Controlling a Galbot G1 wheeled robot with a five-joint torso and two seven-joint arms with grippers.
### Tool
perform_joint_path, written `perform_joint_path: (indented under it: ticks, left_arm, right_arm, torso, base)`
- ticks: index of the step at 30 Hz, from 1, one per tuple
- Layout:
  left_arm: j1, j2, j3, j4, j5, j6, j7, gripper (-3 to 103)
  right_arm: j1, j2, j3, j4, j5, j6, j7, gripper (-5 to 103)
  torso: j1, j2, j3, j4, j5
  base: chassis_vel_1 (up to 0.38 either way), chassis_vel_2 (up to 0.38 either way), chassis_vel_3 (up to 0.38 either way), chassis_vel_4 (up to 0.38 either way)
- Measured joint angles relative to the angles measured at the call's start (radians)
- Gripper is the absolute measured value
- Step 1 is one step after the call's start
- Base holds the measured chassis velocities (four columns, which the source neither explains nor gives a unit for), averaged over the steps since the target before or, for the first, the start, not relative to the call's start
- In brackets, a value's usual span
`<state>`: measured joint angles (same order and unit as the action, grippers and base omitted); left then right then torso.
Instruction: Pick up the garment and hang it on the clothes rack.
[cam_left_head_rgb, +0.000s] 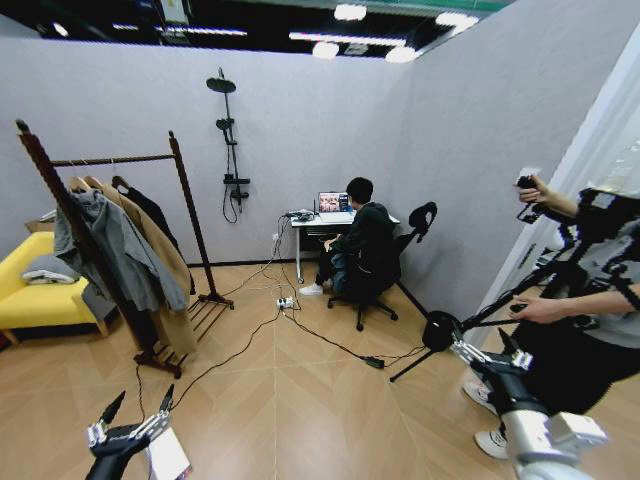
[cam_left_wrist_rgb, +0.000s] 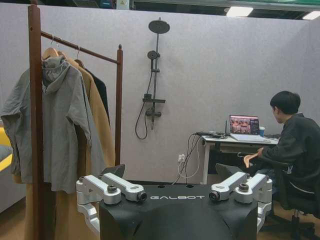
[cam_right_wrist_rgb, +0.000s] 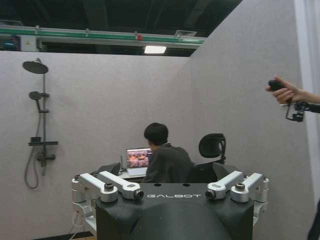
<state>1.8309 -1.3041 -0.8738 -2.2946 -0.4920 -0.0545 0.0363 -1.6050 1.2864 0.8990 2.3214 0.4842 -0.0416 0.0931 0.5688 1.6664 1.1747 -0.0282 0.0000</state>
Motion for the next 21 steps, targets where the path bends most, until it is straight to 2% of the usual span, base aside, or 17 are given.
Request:
perform_joint_path:
  ticks: [1, 2, 3, 4, 6, 12, 21]
  left_arm:
    - [0.000, 0.000, 0.000, 0.000, 0.000, 0.000, 0.000, 100]
    - [0.000, 0.000, 0.000, 0.000, 0.000, 0.000, 0.000, 100]
    - [0.000, 0.000, 0.000, 0.000, 0.000, 0.000, 0.000, 100]
    - [0.000, 0.000, 0.000, 0.000, 0.000, 0.000, 0.000, 100]
    - [0.000, 0.000, 0.000, 0.000, 0.000, 0.000, 0.000, 100]
    - [0.000, 0.000, 0.000, 0.000, 0.000, 0.000, 0.000, 100]
    - [0.000, 0.000, 0.000, 0.000, 0.000, 0.000, 0.000, 100]
  right_arm:
    - [-0.007, 0.009, -0.014, -0.016, -0.022, 0.030, -0.029, 100]
    - [-0.007, 0.009, -0.014, -0.016, -0.022, 0.030, -0.029, 100]
    - [-0.009, 0.014, -0.022, -0.040, -0.051, 0.071, -0.051, 100]
    - [-0.009, 0.014, -0.022, -0.040, -0.051, 0.071, -0.051, 100]
    - [-0.015, 0.020, -0.031, -0.079, -0.087, 0.129, -0.068, 100]
    - [-0.041, 0.032, -0.028, -0.105, -0.085, 0.175, -0.067, 100]
    - [-0.064, 0.022, -0.011, -0.083, -0.052, 0.185, -0.052, 100]
  torso:
    - [0.000, 0.000, 0.000, -0.0002, 0.0001]
    - [0.000, 0.000, 0.000, -0.0002, 0.0001]
    - [0.000, 0.000, 0.000, -0.0002, 0.0000]
    - [0.000, 0.000, 0.000, -0.0002, 0.0000]
    - [0.000, 0.000, 0.000, 0.0001, 0.0000]
    - [0.000, 0.000, 0.000, 0.0000, 0.0001]
    - [0.000, 0.000, 0.000, -0.0001, 0.0000]
  base:
    - [0.000, 0.000, 0.000, 0.000]
    - [0.000, 0.000, 0.000, 0.000]
    - [0.000, 0.000, 0.000, 0.000]
    - [0.000, 0.000, 0.000, 0.000]
    - [0.000, 0.000, 0.000, 0.000]
    - [0.000, 0.000, 0.000, 0.000]
    - [0.000, 0.000, 0.000, 0.000]
